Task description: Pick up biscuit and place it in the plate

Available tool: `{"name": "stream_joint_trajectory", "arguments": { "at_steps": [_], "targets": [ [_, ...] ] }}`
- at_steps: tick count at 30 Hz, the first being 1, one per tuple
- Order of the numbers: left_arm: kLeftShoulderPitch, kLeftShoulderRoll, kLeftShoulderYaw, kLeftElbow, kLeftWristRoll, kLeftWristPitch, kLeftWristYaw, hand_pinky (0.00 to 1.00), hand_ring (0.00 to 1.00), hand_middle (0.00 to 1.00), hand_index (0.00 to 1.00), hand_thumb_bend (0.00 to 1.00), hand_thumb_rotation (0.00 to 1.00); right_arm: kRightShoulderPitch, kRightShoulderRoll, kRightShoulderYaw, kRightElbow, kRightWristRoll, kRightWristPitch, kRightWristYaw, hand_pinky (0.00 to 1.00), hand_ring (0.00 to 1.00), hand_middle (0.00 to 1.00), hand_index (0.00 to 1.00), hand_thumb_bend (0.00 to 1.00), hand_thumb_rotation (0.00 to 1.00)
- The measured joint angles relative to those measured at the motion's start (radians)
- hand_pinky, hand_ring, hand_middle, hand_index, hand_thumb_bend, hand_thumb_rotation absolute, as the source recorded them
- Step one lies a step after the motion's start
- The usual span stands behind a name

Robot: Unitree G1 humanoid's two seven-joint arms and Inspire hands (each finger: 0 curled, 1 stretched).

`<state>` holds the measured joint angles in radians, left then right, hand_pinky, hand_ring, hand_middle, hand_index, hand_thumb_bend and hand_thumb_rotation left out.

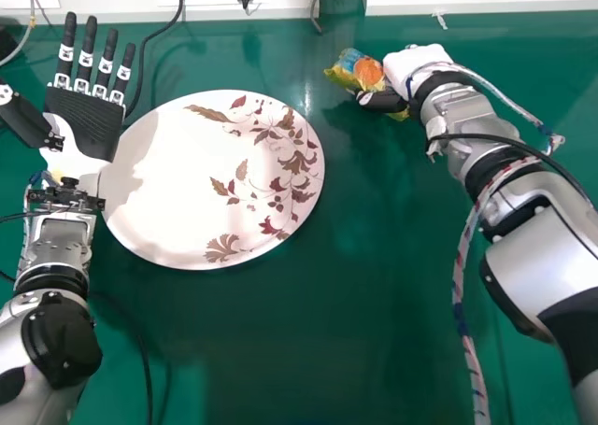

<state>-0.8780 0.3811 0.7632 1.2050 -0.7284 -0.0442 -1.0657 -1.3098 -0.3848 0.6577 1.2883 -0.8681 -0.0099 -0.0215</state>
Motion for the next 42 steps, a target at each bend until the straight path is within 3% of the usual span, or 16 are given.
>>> {"name": "stream_joint_trajectory", "arguments": {
  "at_steps": [6,15,39,42],
  "targets": [
    [0.000,0.004,0.000,0.003,0.000,0.000,0.000,0.91,0.88,0.93,0.97,1.00,0.65,-0.002,-0.013,-0.025,-0.019,0.013,-0.014,-0.009,0.23,0.44,0.43,0.52,0.50,0.00],
    [-0.002,0.007,0.000,0.013,0.001,0.001,0.001,0.93,0.89,0.94,0.98,1.00,0.67,-0.003,-0.022,-0.033,-0.061,0.013,-0.020,-0.018,0.23,0.44,0.44,0.52,0.50,0.00],
    [-0.002,0.011,0.000,0.014,0.000,-0.003,0.024,0.82,0.82,0.91,0.98,1.00,0.71,0.014,-0.042,-0.076,-0.247,0.029,-0.024,-0.045,0.23,0.44,0.42,0.52,0.50,0.00],
    [-0.002,0.012,0.000,0.014,0.000,-0.003,0.023,0.80,0.81,0.91,0.98,1.00,0.70,0.030,-0.044,-0.076,-0.286,0.027,-0.023,-0.045,0.23,0.36,0.46,0.55,0.49,0.00]
  ]
}}
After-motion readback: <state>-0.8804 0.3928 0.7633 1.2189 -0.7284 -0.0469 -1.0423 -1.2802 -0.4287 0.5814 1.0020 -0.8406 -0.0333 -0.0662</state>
